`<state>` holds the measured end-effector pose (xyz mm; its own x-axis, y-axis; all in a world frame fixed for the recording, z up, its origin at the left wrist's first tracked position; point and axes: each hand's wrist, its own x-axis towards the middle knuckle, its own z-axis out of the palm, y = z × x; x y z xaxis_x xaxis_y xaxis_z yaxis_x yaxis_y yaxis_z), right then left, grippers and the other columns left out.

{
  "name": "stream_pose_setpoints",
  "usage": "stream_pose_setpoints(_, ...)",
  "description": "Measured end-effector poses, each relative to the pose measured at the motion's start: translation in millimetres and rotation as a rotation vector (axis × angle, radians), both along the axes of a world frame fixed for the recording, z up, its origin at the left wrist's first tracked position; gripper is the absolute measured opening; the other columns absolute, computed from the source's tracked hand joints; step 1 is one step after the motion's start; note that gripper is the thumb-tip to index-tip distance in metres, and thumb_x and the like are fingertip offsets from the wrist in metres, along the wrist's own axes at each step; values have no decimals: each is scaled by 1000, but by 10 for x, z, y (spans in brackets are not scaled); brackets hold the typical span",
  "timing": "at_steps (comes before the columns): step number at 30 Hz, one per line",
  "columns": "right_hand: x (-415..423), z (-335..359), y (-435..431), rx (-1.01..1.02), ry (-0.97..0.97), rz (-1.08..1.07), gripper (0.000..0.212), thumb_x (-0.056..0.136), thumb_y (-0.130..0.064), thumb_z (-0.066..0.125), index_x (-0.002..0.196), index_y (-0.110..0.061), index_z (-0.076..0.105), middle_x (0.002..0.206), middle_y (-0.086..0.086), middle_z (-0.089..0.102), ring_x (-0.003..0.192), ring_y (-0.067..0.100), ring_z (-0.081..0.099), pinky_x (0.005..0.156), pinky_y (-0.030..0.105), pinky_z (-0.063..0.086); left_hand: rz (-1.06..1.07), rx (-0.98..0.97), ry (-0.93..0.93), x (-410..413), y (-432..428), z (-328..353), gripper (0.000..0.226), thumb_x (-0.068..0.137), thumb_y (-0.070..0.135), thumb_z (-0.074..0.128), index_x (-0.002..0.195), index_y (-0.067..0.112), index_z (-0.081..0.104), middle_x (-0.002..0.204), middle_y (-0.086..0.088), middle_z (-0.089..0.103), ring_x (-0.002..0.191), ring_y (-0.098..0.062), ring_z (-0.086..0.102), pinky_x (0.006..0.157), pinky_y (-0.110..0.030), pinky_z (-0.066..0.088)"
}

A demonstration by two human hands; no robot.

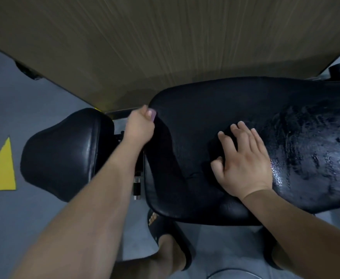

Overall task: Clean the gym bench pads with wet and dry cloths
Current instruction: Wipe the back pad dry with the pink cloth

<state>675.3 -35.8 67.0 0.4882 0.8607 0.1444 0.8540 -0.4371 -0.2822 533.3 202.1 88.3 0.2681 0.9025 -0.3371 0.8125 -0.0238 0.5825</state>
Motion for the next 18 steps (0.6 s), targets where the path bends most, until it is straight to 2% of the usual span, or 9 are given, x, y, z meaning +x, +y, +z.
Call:
stream_pose_setpoints(1, 3, 0, 2, -2, 3, -1, 61, 83, -33, 48, 137, -7, 59, 144, 23, 50, 148, 35, 35, 125, 49, 21, 11, -16, -38, 50, 60, -12, 39, 110, 22, 41, 137, -1, 56, 127, -2, 59, 125, -18, 53, 92, -14, 32)
stream_pose_setpoints(3, 10, 1, -11, -17, 6, 5, 60, 83, -33, 48, 137, -8, 57, 145, 23, 49, 148, 35, 33, 125, 49, 19, 15, -23, -114, 19, 30, -25, 40, 110, 22, 41, 142, 2, 53, 126, 2, 55, 121, -10, 48, 98, -13, 29)
stream_pose_setpoints(6, 2, 39, -16, -25, 22, 8, 61, 83, -35, 49, 137, -7, 58, 146, 23, 49, 148, 36, 33, 125, 49, 18, -14, 12, -155, -243, -172, -105, 28, 109, 25, 44, 126, 19, 65, 115, 3, 56, 110, -10, 50, 100, -21, 35)
stream_pose_setpoints(9, -4, 32, -14, -17, 26, 14, 61, 83, -36, 50, 136, -8, 58, 146, 23, 49, 147, 37, 33, 125, 49, 18, -9, 19, -128, -501, -417, -199, 23, 108, 26, 45, 114, 20, 66, 107, 1, 62, 101, -13, 55, 93, -26, 41)
stream_pose_setpoints(10, 1, 26, -17, -12, 24, 19, 60, 84, -37, 49, 136, -8, 58, 146, 23, 49, 147, 38, 33, 125, 49, 18, 1, 2, -115, -565, -491, -223, 25, 108, 30, 46, 114, 18, 66, 112, 0, 66, 105, -14, 59, 99, -28, 44)
stream_pose_setpoints(12, 5, 36, -33, -27, 12, 29, 60, 87, -38, 47, 137, -8, 56, 148, 24, 47, 148, 38, 32, 126, 49, 17, 62, -45, -105, -680, -662, -216, 43, 106, 37, 47, 139, 13, 60, 134, -2, 65, 124, -17, 58, 113, -34, 42)
stream_pose_setpoints(13, 2, 40, -44, -35, 4, 35, 60, 88, -39, 46, 138, -8, 55, 149, 24, 46, 148, 38, 31, 126, 49, 16, 89, -58, -102, -724, -755, -188, 48, 106, 37, 48, 147, 13, 53, 140, -3, 61, 129, -16, 55, 115, -32, 39)
stream_pose_setpoints(18, -22, 49, -81, -12, -10, 48, 55, 90, -37, 43, 135, -7, 54, 147, 25, 46, 146, 40, 32, 124, 52, 18, 158, -31, -74, -914, -1328, -113, 46, 107, 26, 47, 149, 8, 49, 142, -6, 60, 136, -20, 51, 115, -24, 34)
